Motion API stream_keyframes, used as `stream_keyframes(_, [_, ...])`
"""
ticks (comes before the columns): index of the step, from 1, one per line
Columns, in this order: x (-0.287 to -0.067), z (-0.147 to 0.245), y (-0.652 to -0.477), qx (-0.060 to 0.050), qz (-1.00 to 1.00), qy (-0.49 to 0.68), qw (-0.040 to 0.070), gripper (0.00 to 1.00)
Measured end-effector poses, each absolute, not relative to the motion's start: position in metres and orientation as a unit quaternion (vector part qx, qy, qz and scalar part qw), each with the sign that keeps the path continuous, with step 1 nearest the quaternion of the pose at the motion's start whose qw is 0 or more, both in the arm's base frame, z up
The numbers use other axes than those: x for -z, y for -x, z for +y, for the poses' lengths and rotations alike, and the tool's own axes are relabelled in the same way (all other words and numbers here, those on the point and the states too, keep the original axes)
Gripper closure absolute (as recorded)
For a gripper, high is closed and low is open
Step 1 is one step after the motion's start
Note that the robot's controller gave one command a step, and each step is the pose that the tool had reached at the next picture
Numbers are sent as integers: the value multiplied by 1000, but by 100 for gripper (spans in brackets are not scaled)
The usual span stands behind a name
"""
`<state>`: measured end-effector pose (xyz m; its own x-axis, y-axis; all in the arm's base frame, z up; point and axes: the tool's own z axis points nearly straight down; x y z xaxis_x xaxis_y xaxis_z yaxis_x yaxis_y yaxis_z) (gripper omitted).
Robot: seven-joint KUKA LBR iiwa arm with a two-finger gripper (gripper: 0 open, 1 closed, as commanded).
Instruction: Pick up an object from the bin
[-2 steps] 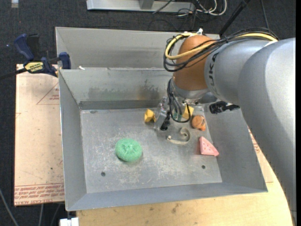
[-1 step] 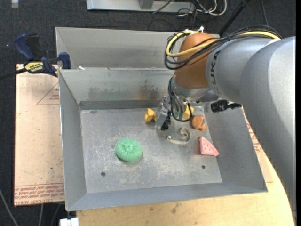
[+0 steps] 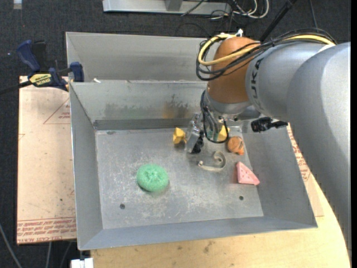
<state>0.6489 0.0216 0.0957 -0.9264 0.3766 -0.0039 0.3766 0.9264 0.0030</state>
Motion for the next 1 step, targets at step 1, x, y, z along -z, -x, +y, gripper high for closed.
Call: stream_keyframes(1, [-103,22,-649,-1,981,-192,2,100])
